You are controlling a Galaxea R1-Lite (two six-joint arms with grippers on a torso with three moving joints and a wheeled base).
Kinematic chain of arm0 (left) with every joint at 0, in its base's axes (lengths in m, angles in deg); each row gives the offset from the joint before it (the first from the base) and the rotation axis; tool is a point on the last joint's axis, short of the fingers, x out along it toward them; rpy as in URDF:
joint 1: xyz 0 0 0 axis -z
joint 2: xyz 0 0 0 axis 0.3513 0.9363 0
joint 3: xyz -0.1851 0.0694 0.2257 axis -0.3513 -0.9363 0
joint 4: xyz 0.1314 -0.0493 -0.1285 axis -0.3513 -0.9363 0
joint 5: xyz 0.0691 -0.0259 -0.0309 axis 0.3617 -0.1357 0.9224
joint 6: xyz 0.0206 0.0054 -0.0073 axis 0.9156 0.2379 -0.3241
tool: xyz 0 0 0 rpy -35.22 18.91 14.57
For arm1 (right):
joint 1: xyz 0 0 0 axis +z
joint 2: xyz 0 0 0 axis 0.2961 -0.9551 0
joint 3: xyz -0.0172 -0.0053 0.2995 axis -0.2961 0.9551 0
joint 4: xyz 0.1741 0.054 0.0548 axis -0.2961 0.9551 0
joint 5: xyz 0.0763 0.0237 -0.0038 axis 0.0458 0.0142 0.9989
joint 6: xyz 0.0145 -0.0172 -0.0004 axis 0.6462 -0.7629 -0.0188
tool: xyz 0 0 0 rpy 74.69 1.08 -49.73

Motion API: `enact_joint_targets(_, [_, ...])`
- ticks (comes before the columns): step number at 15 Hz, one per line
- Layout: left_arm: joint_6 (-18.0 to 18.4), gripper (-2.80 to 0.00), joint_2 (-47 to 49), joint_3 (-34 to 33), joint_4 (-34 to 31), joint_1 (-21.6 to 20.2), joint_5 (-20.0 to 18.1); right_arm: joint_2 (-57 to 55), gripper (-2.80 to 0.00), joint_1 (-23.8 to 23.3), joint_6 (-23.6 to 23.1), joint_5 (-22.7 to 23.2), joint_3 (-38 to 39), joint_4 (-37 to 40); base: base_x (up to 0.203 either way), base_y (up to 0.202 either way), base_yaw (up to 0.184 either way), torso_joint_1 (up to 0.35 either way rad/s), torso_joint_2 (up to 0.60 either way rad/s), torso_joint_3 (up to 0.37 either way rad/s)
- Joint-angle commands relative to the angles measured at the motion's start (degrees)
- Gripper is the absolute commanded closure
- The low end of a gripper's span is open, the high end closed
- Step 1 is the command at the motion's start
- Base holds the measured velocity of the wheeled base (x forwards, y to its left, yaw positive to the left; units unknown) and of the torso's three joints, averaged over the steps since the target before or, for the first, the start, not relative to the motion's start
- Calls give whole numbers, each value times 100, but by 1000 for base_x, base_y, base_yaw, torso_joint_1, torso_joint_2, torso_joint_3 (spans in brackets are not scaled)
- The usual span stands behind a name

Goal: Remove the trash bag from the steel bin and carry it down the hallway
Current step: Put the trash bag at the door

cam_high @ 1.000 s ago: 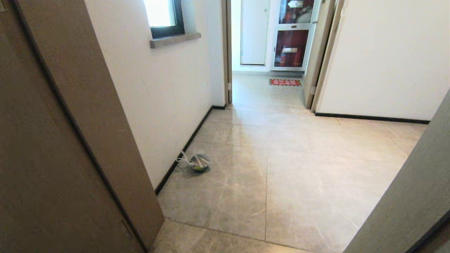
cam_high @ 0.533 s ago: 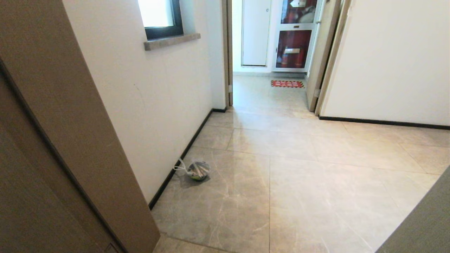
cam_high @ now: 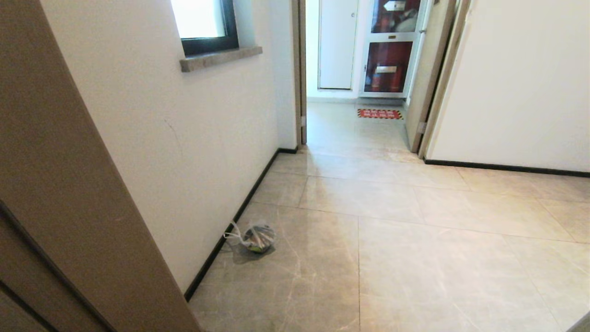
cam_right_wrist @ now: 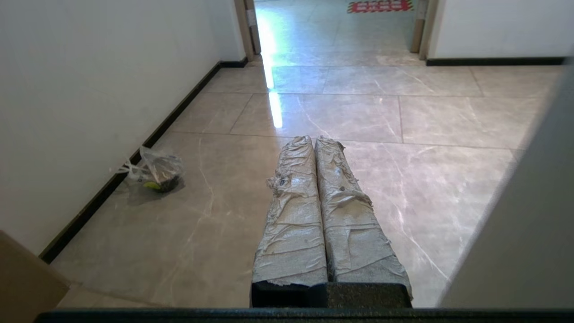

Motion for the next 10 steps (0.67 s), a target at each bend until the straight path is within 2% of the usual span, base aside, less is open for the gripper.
enact_joint_targets(1, [4, 0, 6, 0, 1, 0, 2, 1, 0, -4, 4, 0, 0, -4, 190, 0, 1, 2, 5, 4])
enact_joint_targets(10, [5, 0, -1, 0, 1, 0, 11, 1, 0, -3, 4, 0, 0, -4, 193, 0, 1, 4, 3, 5])
